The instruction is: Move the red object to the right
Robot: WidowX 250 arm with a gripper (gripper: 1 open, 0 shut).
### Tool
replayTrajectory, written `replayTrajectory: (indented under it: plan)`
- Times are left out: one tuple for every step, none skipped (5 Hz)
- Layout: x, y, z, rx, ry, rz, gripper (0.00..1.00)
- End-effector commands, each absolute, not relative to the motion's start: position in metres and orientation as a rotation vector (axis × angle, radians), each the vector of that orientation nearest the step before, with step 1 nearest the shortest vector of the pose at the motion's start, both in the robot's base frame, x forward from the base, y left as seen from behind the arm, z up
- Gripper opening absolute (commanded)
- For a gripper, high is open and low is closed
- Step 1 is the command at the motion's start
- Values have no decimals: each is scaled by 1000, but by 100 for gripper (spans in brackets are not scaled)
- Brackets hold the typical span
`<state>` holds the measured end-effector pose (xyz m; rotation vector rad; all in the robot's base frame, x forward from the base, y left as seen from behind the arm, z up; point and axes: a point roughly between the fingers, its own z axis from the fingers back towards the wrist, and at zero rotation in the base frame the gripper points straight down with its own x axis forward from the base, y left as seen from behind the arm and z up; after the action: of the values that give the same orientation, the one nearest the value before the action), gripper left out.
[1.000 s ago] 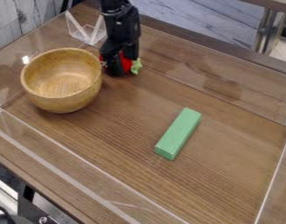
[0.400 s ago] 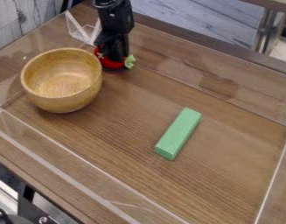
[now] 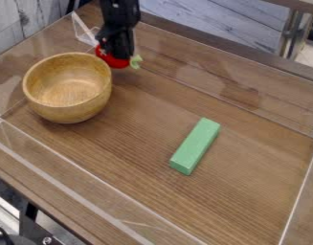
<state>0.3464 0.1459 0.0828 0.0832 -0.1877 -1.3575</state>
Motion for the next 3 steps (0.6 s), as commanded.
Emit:
replayTrajectory:
  plan:
    - [340,153,123,154,-227,-1298,0]
    - [331,142,128,146,-235,-1272,0]
    - [326,128,131,133,-245,-1277,0]
